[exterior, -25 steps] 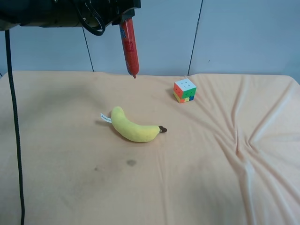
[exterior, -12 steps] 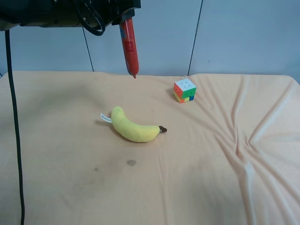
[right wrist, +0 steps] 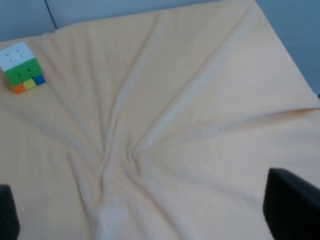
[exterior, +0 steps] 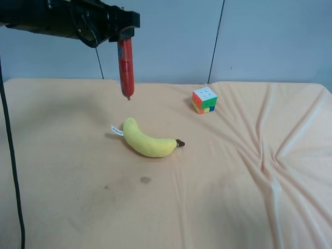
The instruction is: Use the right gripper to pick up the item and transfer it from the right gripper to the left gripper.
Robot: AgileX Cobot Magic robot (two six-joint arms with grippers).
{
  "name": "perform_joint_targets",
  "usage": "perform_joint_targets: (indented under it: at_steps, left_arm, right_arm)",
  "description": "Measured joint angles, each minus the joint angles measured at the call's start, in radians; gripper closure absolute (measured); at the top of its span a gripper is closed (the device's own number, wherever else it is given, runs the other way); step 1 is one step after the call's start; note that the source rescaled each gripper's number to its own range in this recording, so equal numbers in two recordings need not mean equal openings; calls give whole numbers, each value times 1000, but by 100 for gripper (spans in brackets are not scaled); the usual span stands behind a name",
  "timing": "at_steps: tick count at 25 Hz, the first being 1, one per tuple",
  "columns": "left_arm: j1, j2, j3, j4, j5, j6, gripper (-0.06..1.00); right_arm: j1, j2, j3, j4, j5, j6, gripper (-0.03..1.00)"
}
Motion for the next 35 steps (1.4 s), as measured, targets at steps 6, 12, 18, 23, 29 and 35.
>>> perform_joint_targets:
  at_steps: [6,12,18,23,29,35]
  left_arm:
    - [136,16,0,130,160,0,94]
    - [245,129,0,188,247,0,94]
    - [293,264,0,211,256,0,94]
    - [294,326,0,233,261,0,94]
    - [294,337,0,239,262,0,94]
    - [294,337,-4,239,262,0,72]
  right_arm:
    - [0,0,0,0,0,0,-3]
    - [0,0,0,0,0,0,-3]
    - [0,0,0,0,0,0,-3]
    - [0,0,0,0,0,0,-3]
    - [0,0,0,0,0,0,-3]
    - [0,0,0,0,0,0,-3]
